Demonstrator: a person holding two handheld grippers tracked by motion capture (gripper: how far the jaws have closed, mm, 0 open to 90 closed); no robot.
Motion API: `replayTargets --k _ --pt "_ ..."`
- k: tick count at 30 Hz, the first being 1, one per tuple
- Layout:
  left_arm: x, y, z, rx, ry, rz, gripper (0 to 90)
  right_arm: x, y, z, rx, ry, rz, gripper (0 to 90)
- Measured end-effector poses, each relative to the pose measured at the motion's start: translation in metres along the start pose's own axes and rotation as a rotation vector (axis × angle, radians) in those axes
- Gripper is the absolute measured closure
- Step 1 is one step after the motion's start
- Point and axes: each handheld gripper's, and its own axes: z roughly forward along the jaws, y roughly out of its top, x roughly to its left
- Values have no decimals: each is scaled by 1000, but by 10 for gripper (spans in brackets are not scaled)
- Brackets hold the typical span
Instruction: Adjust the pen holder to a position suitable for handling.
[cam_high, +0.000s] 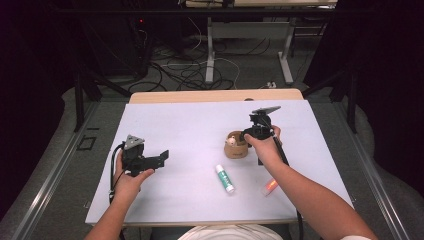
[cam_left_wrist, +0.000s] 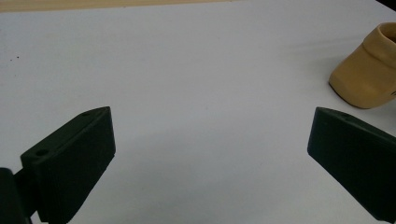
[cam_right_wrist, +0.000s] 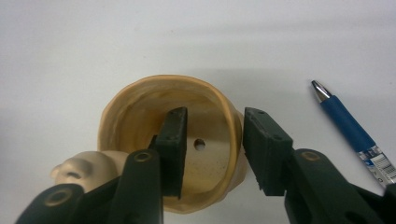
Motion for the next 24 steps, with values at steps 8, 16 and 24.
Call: replayTargets --k 8,16,24 --pt "0 0 0 2 3 2 8 -2 -1 -10 -26 39 -45 526" --pt "0 0 0 1 5 4 8 -10 -4 -27 -59 76 -70 465" --pt "-1 0 1 4 18 4 19 -25 -12 -40 -87 125 -39 396"
